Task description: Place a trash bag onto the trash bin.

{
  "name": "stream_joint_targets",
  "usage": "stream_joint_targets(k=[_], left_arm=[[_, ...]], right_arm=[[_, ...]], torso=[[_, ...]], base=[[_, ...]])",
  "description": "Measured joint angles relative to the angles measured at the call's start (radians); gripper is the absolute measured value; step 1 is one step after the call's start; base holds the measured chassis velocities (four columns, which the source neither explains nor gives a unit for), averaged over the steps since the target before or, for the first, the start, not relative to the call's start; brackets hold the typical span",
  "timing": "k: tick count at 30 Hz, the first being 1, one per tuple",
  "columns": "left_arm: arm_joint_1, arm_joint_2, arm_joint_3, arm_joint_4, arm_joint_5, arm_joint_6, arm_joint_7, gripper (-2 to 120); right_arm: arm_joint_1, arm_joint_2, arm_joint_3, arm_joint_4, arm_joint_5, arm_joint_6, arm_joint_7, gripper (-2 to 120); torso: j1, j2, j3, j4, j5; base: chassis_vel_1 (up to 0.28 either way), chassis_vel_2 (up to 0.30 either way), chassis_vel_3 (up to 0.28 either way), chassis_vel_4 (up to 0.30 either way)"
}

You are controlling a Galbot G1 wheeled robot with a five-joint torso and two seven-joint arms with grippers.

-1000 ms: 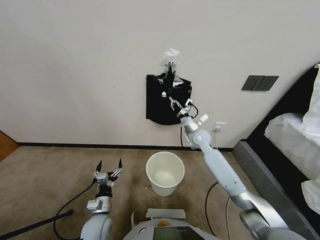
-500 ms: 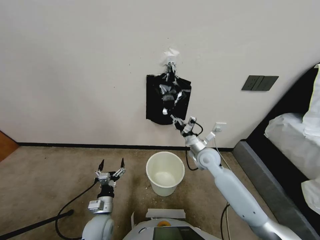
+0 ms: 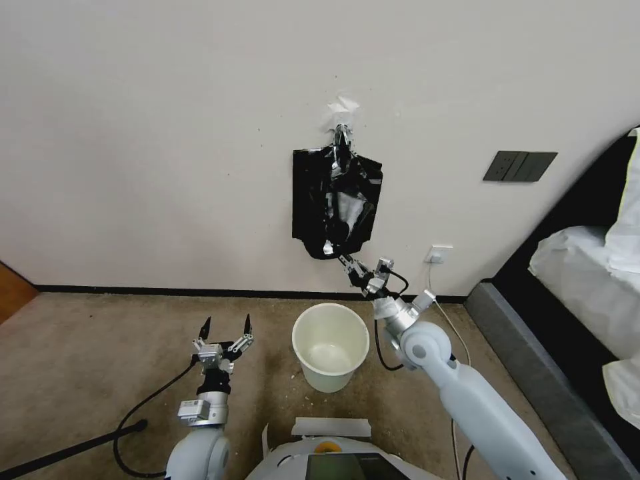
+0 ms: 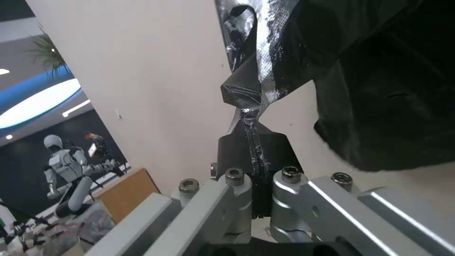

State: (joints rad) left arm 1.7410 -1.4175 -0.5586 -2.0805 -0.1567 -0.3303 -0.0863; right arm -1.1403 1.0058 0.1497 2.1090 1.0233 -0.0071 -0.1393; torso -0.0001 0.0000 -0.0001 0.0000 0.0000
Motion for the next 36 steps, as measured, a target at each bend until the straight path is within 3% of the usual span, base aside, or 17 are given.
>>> stream_joint_targets(k=[36], left_arm=[[-0.02,0.008,0.018,0.013,-0.001,-0.001,0.0,100]], right_arm=[[-0.135,-0.066,-0.006,0.042,-0.179,0.031,-0.023,0]], torso=[[0.0,0.0,0.0,0.0,0.0]], base=[[0.0,0.0,0.0,0.0]])
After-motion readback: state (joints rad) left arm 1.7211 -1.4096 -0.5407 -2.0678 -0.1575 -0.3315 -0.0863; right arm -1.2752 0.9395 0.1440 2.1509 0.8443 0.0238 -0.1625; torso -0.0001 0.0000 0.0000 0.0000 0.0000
